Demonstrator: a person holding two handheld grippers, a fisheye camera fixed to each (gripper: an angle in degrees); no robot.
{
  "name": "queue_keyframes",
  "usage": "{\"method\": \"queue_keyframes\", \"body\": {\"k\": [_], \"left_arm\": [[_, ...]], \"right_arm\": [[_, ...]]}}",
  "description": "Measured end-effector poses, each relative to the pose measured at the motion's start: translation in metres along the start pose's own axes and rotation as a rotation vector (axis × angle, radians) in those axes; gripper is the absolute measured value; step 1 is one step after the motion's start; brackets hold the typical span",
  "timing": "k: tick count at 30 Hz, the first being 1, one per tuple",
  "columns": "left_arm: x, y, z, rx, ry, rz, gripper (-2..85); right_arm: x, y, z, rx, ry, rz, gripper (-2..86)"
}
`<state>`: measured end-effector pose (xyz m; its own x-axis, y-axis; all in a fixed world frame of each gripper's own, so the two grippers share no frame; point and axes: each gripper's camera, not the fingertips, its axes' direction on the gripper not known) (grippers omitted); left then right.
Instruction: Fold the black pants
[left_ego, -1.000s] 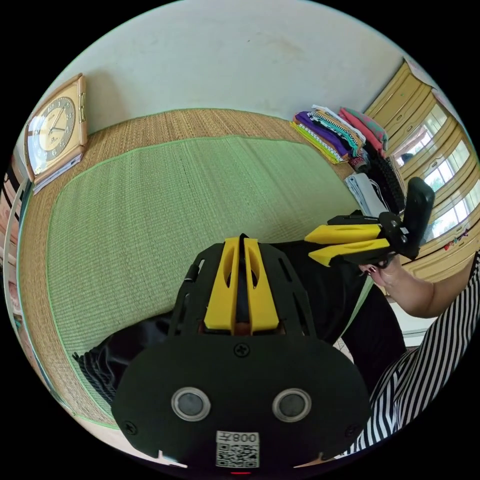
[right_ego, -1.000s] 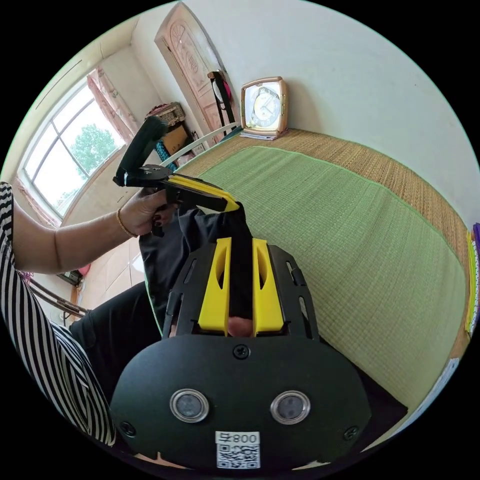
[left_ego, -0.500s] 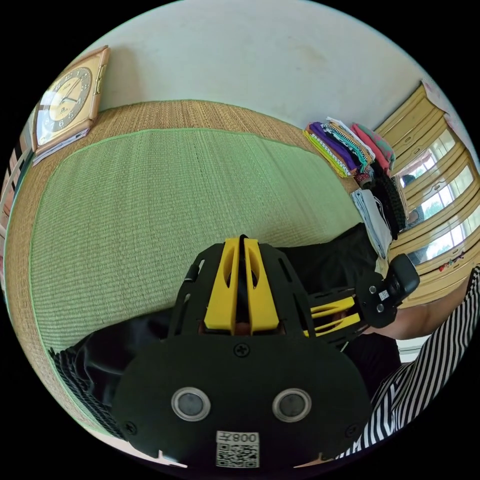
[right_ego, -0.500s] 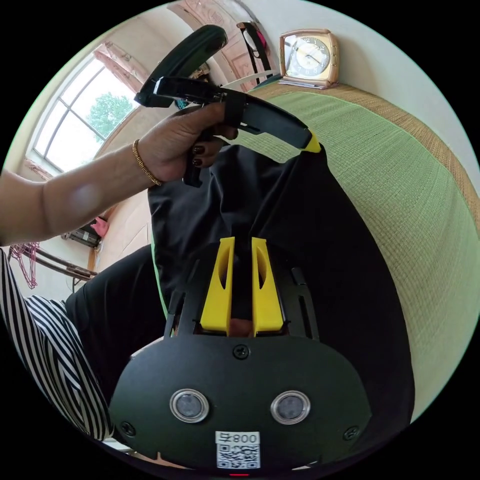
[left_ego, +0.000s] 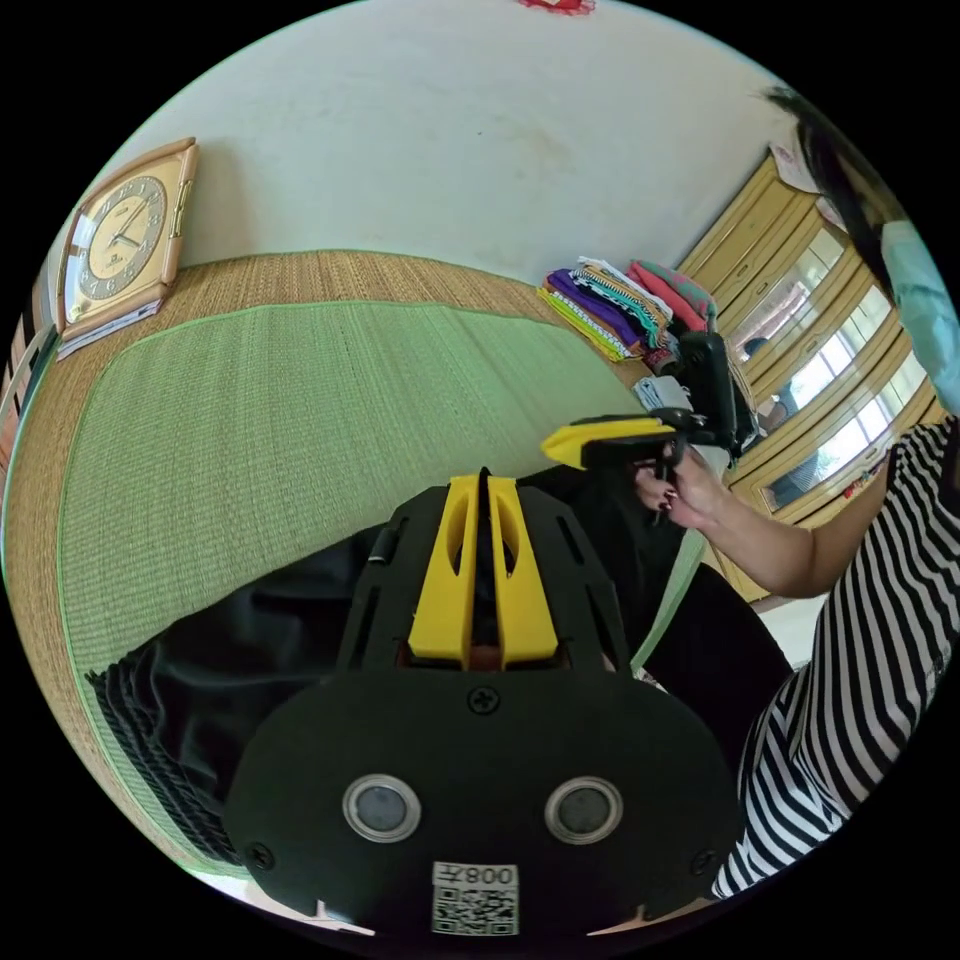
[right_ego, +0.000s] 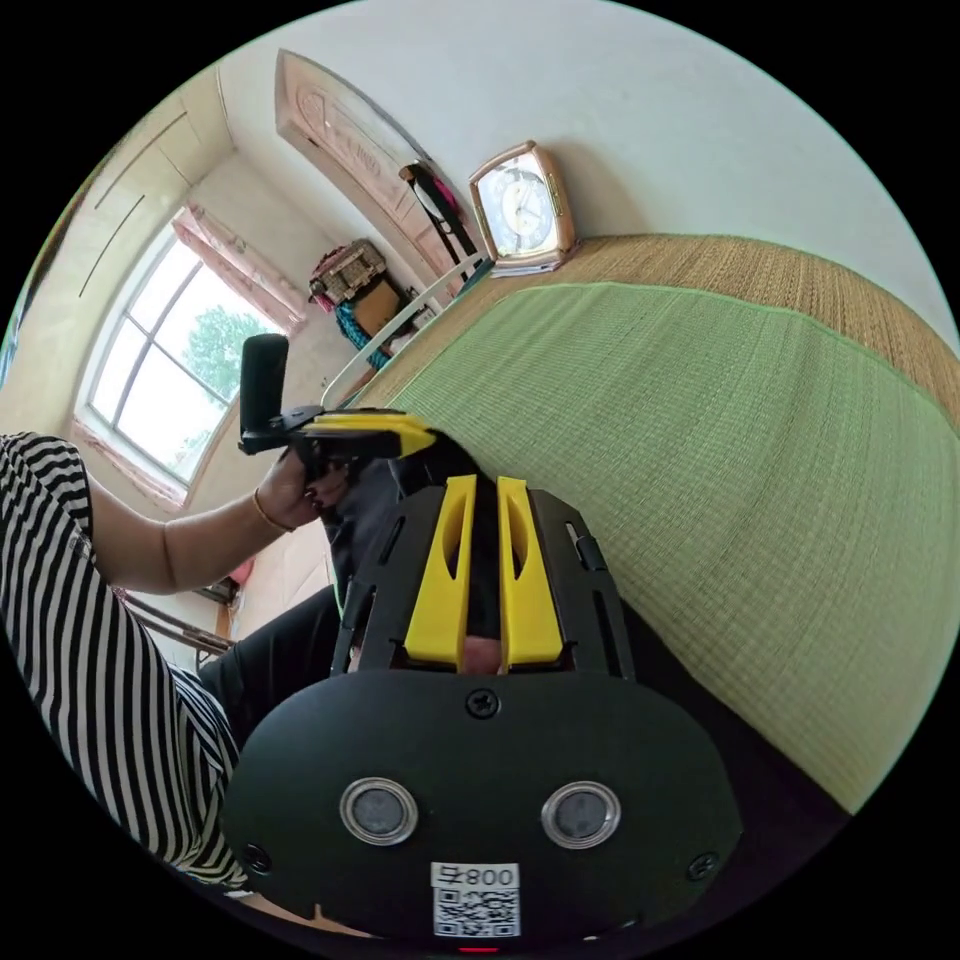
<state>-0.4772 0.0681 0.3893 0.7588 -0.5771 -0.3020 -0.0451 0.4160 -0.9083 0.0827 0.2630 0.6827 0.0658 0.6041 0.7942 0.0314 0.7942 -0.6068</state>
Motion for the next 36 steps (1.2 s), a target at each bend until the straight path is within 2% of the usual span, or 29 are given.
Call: {"method": "queue_keyframes", "body": {"k": [5, 17, 30, 36], "left_arm": [[0.008, 0.025, -0.007, -0.063, 0.007, 0.008, 1.5], [-0.004, 0.045, -0.021, -0.037, 0.042, -0.041, 1.5], [-0.015, 0.052, -0.026, -0.027, 0.028, -0.030, 1.5], [-0.022, 0.050, -0.025, -0.005, 0.016, -0.011, 1.6]], "right_arm": [[-0.015, 0.003, 0.030, -0.212, 0.011, -0.104, 5.3], [-0.052, 0.000, 0.035, -0.271, 0.155, -0.324, 7.5], [-0.056, -0.004, 0.028, -0.276, 0.126, -0.341, 6.1], [-0.057, -0.007, 0.019, -0.261, 0.149, -0.317, 1.7]]}}
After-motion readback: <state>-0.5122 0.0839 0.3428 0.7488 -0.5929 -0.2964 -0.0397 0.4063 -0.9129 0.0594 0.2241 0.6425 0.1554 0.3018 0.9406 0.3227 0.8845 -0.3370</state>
